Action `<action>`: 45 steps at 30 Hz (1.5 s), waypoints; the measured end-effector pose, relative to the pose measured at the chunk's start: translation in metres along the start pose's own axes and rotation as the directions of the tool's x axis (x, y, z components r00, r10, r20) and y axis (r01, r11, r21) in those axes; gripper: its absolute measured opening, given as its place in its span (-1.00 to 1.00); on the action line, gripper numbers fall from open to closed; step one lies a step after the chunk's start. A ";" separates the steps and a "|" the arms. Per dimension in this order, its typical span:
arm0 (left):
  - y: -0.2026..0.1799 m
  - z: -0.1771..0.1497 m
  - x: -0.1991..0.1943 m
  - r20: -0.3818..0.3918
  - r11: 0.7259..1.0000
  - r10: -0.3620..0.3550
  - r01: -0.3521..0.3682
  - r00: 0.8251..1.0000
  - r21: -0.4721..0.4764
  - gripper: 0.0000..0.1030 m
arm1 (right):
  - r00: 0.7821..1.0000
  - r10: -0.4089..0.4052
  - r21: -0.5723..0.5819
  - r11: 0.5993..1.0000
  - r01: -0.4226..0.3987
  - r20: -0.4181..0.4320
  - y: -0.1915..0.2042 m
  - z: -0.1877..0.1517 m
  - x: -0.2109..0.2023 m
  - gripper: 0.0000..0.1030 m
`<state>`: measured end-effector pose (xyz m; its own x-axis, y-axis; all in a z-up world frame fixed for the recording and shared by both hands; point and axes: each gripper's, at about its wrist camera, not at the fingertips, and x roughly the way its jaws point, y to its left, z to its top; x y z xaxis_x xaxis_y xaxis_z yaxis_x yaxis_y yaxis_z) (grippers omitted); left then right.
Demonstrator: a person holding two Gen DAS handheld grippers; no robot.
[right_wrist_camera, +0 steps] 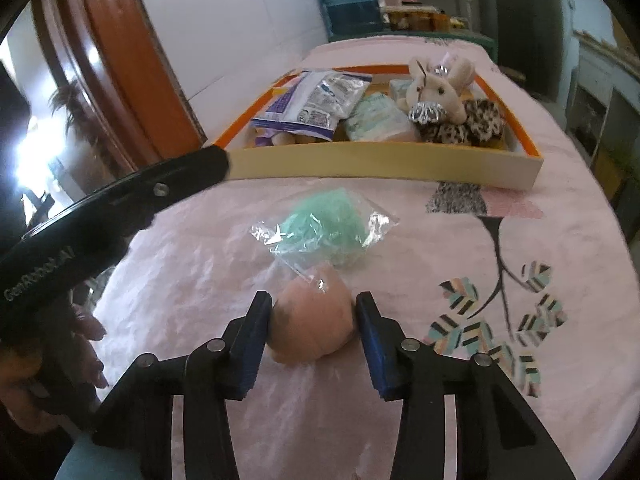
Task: Organize soft objects
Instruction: 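Grasp the mint-green bagged ball with the left tool while the right tool grasps the peach ball, then carry the green ball and peach ball over the box lid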
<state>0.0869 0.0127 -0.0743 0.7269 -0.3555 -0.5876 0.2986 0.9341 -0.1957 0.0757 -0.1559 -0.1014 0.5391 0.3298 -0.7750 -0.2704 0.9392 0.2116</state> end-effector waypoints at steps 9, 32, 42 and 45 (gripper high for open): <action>-0.020 -0.003 0.032 -0.122 0.975 -0.181 0.194 0.976 0.109 0.29 | 0.998 -0.058 -0.023 0.998 0.057 -0.008 -0.022 -0.025 -0.033 -0.15; -0.047 -0.013 0.060 -0.217 0.936 -0.276 0.313 0.936 0.162 -0.12 | 0.998 -0.062 0.092 0.994 0.059 0.028 -0.059 -0.021 -0.037 -0.15; -0.034 0.011 0.028 -0.081 0.956 -0.276 0.283 0.958 0.079 -0.12 | 0.993 -0.072 0.032 0.997 0.069 0.094 -0.055 0.009 -0.043 -0.15; -0.026 0.025 0.019 -0.031 0.968 -0.244 0.245 0.969 0.055 -0.12 | 0.989 -0.073 0.007 0.997 0.073 0.132 -0.053 0.025 -0.045 -0.15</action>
<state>0.1083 -0.0189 -0.0602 0.6128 -0.5715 -0.5458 0.5015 0.8150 -0.2903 0.0857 -0.2178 -0.0622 0.6579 0.2701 -0.7030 -0.2246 0.9614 0.1592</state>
